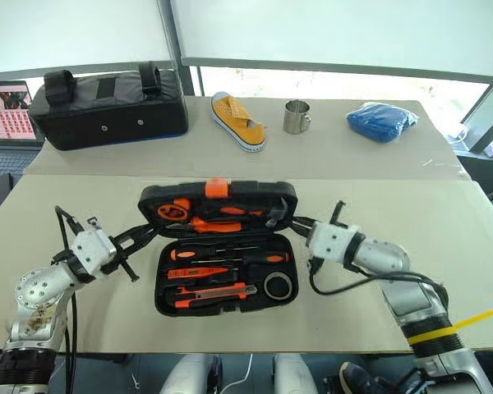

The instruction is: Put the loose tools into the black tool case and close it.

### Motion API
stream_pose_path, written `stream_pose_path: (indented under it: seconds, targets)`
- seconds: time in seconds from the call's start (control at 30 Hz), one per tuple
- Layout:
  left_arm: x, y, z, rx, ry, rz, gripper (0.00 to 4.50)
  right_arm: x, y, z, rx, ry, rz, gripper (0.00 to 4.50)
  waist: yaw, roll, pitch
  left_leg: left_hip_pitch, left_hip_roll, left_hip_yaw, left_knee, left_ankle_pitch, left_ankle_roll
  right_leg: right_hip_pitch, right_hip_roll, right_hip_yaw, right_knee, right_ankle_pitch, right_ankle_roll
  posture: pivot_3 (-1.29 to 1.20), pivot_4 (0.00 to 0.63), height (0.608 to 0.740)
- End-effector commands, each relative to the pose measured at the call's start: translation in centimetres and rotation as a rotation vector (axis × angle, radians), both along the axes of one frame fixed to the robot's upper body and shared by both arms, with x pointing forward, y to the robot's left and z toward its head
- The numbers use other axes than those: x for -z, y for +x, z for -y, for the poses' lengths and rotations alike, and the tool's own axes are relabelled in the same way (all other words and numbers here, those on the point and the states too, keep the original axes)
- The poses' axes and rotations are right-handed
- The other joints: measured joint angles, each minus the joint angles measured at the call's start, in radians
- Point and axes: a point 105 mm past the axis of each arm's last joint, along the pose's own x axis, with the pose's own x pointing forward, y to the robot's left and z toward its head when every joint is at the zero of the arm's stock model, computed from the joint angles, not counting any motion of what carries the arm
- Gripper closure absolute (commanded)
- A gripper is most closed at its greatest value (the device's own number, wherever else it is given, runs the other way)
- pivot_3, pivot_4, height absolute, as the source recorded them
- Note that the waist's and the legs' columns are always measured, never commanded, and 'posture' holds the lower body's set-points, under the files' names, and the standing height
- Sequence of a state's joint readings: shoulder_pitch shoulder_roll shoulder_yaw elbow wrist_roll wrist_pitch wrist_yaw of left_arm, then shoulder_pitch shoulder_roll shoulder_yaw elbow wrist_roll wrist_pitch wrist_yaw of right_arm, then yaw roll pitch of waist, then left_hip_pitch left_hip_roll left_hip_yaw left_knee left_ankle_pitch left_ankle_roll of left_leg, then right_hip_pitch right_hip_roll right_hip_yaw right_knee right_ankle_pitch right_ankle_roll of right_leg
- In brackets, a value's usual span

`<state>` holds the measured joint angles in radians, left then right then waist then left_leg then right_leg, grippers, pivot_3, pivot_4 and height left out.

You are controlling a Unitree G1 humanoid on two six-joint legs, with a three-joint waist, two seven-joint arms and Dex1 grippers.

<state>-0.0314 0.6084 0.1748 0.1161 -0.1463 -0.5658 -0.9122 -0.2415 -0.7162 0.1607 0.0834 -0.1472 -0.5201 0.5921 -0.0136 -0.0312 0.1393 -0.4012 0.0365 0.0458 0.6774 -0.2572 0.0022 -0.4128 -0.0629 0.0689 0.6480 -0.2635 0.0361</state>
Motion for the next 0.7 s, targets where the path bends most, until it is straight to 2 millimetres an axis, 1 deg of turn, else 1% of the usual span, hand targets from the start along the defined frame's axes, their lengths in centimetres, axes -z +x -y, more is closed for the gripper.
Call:
stream_pose_path:
  seconds: [0.03,0.07,0.1,0.13,0.17,0.27,0.33,0.37,0.4,0.47,0.5,0.53,0.57,0.6,0.67,0.7]
  targets:
    - [3.7,-2.7,-0.6,0.057,0.135,-0.080,4.48,3.0,-0.9,2.7,0.043,-0.124,0.004,4.50,0.000,0.000,0.000,0.003,0.000,0.001,-0.001,-0.001,0.001,0.004,0.000,0.000,-0.001,0.000,0.000,0.00,0.150,0.740]
    - [4.1,-3.0,-1.1,0.043,0.133,-0.101,4.10,3.3,-1.1,3.1,0.054,-0.118,-0.013,4.50,0.000,0.001,-0.001,0.009,0.001,0.002,-0.002,-0.003,0.002,0.010,0.000,0.000,-0.003,0.000,0.000,0.00,0.150,0.740]
    - [4.6,-3.3,-1.7,0.028,0.133,-0.124,3.70,3.4,-1.2,3.4,0.062,-0.110,-0.020,4.10,0.000,0.001,-0.001,0.013,0.002,0.004,-0.002,-0.004,0.002,0.015,0.000,0.000,-0.005,-0.001,0.001,0.00,0.150,0.740]
    - [4.9,-3.5,-2.2,0.012,0.139,-0.137,3.46,3.5,-1.4,3.7,0.066,-0.103,-0.033,3.67,0.001,0.001,-0.001,0.018,0.003,0.006,-0.003,-0.004,0.003,0.020,0.000,0.000,-0.007,-0.001,0.001,0.00,0.150,0.740]
    - [5.2,-3.6,-3.0,-0.020,0.137,-0.158,3.09,3.6,-1.6,4.1,0.073,-0.107,-0.040,3.41,0.000,0.001,-0.001,0.020,0.005,0.007,-0.003,-0.004,0.003,0.023,0.000,0.000,-0.008,-0.001,0.001,0.00,0.150,0.740]
    - [5.6,-3.3,-5.5,-0.141,0.083,-0.248,1.86,3.3,-2.2,5.6,0.119,-0.081,-0.080,2.41,0.002,0.000,0.000,0.020,0.006,0.009,-0.003,-0.005,0.004,0.023,0.000,0.000,-0.008,-0.001,0.001,0.00,0.150,0.740]
    - [5.4,-3.0,-6.2,-0.170,0.056,-0.286,1.15,3.3,-2.8,6.3,0.123,-0.069,-0.125,1.76,0.000,0.001,0.000,0.022,0.008,0.010,-0.002,-0.005,0.004,0.024,0.002,0.000,-0.007,-0.001,0.001,0.00,0.150,0.740]
    - [4.9,-2.5,-6.2,-0.182,0.042,-0.280,1.10,3.1,-2.9,6.8,0.144,-0.040,-0.146,1.48,-0.001,0.001,0.000,0.023,0.009,0.010,-0.002,-0.004,0.004,0.024,0.003,0.000,-0.006,-0.001,0.000,0.00,0.150,0.740]
    - [4.6,-1.9,-6.2,-0.190,0.019,-0.287,1.10,3.0,-3.3,7.2,0.159,-0.003,-0.199,1.48,-0.002,0.001,0.000,0.025,0.010,0.011,-0.002,-0.005,0.003,0.024,0.003,0.000,-0.006,-0.001,-0.001,0.00,0.150,0.740]
    - [3.7,-0.6,-5.6,-0.178,-0.029,-0.299,1.10,2.4,-4.8,7.1,0.129,0.057,-0.291,1.83,0.003,0.002,0.001,0.026,0.010,0.012,-0.002,-0.005,0.003,0.025,0.004,0.000,-0.005,-0.002,-0.002,0.00,0.150,0.740]
    - [3.5,0.0,-5.1,-0.161,-0.055,-0.319,1.36,2.3,-5.5,6.9,0.117,0.077,-0.348,2.07,0.002,0.001,0.001,0.025,0.010,0.011,-0.002,-0.004,0.003,0.025,0.004,0.000,-0.004,-0.002,-0.002,0.00,0.150,0.740]
    - [3.2,0.5,-4.5,-0.144,-0.064,-0.330,1.65,2.2,-6.2,6.6,0.105,0.092,-0.392,2.43,0.001,0.001,0.001,0.025,0.011,0.012,-0.002,-0.004,0.003,0.024,0.005,0.000,-0.004,-0.002,-0.002,0.00,0.150,0.740]
    - [3.1,1.0,-4.1,-0.129,-0.064,-0.340,1.73,2.1,-6.8,6.3,0.090,0.092,-0.428,2.69,0.001,0.001,0.001,0.024,0.011,0.012,-0.002,-0.004,0.003,0.024,0.005,0.000,-0.004,-0.002,-0.002,0.00,0.150,0.740]
    - [2.8,1.6,-3.4,-0.109,-0.076,-0.359,2.19,2.4,-7.7,5.8,0.069,0.081,-0.492,3.14,0.002,0.001,0.001,0.024,0.011,0.012,-0.002,-0.004,0.003,0.024,0.005,0.000,-0.004,-0.002,-0.001,0.00,0.150,0.740]
    - [2.5,2.4,-2.7,-0.090,-0.089,-0.380,2.82,2.8,-9.1,5.2,0.049,0.072,-0.583,3.73,0.003,0.001,0.001,0.022,0.010,0.011,-0.001,-0.004,0.003,0.024,0.005,0.000,-0.005,-0.002,-0.001,0.00,0.150,0.740]
    - [2.7,3.1,-1.9,-0.070,-0.084,-0.412,3.12,3.2,-10.2,4.3,0.034,0.084,-0.661,4.01,0.003,0.000,0.000,0.022,0.010,0.011,-0.001,-0.005,0.003,0.024,0.005,0.000,-0.005,-0.002,-0.001,0.00,0.150,0.740]
